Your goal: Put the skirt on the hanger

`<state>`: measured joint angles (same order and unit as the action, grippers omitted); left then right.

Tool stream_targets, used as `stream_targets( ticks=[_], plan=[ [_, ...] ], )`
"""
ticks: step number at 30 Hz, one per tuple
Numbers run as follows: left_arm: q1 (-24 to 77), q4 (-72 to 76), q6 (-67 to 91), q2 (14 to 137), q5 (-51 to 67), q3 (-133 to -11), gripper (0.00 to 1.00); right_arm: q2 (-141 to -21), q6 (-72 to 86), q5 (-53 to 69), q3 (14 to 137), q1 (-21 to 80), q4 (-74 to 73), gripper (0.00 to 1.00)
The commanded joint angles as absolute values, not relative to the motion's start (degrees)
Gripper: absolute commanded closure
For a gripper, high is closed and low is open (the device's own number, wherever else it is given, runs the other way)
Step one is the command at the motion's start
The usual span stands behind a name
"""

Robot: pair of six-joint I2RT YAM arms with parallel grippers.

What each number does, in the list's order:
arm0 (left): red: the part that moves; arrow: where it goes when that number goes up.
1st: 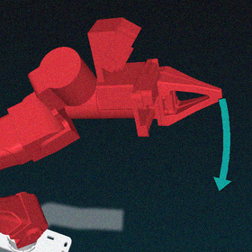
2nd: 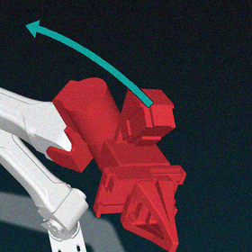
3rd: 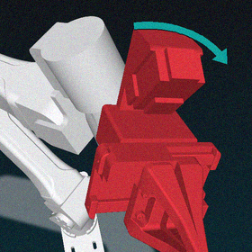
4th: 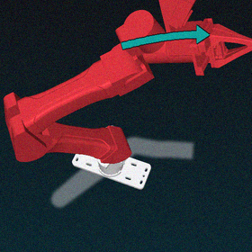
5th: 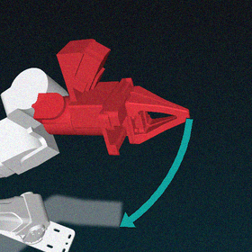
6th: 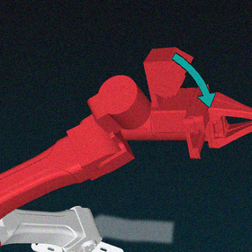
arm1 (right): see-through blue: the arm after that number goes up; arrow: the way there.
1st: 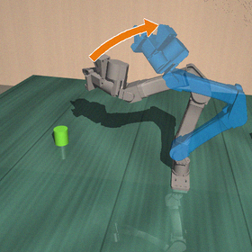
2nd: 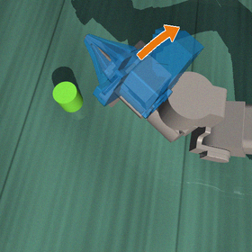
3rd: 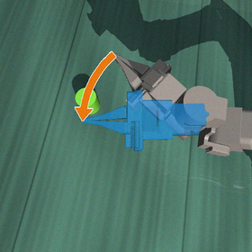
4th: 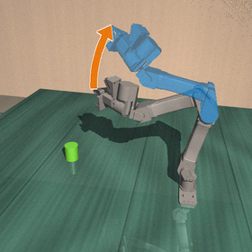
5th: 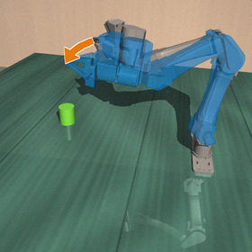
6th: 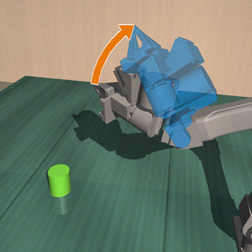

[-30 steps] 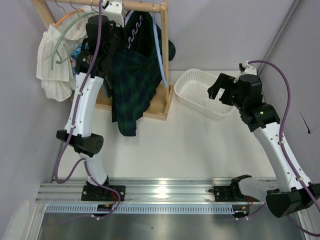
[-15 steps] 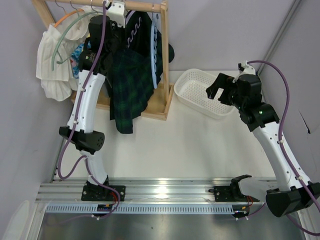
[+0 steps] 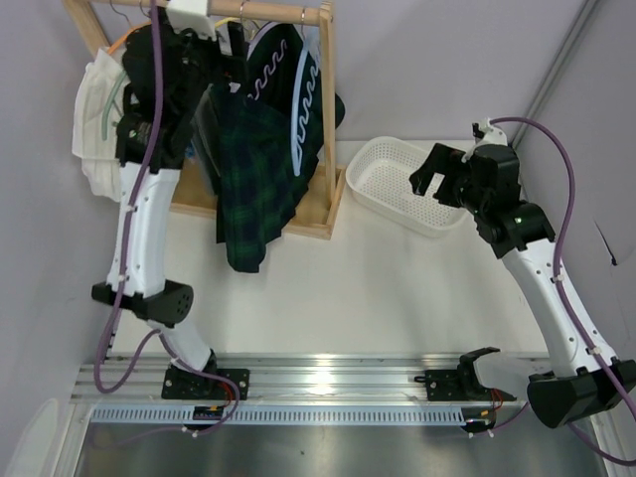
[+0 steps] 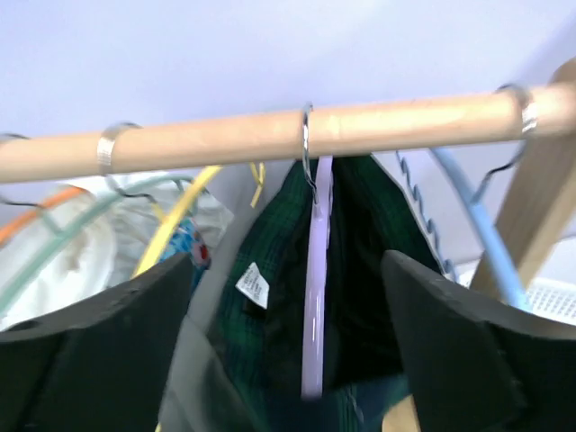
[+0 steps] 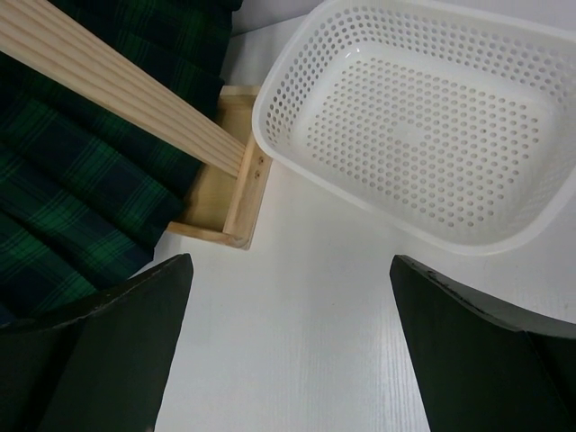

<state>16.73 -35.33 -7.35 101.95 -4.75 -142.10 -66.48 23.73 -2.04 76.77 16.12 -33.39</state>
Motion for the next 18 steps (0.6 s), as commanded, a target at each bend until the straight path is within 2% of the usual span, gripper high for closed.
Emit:
stream_targets(
  ticks=[1, 4, 8, 12, 18],
  plan=[
    [16.35, -32.34, -5.55, 92.91, -3.52, -140.54, 0.04, -65.83, 21.98, -2.72, 81.21, 16.0, -34.88, 0.01],
    [16.35, -34.18, -3.7, 86.08, -2.11, -133.61, 0.0, -64.61, 22.15, -3.78, 81.04, 15.91, -34.81, 0.01],
    [16.35, -37.44, -0.45, 75.7, 1.39, -121.32, 0.01, -59.78, 20.48, -2.64, 79.28, 16.0, -32.26, 0.01],
    [16.35, -36.74, 3.77, 61.9, 2.73, -99.55, 0.01, -55.39, 19.51, -4.21, 76.03, 15.91, -31.99, 0.01],
    [16.35, -38.84, 8.61, 41.24, 1.49, -77.67, 0.01, -46.24, 18.81, -3.16, 65.49, 16.08, -30.41, 0.01]
  ],
)
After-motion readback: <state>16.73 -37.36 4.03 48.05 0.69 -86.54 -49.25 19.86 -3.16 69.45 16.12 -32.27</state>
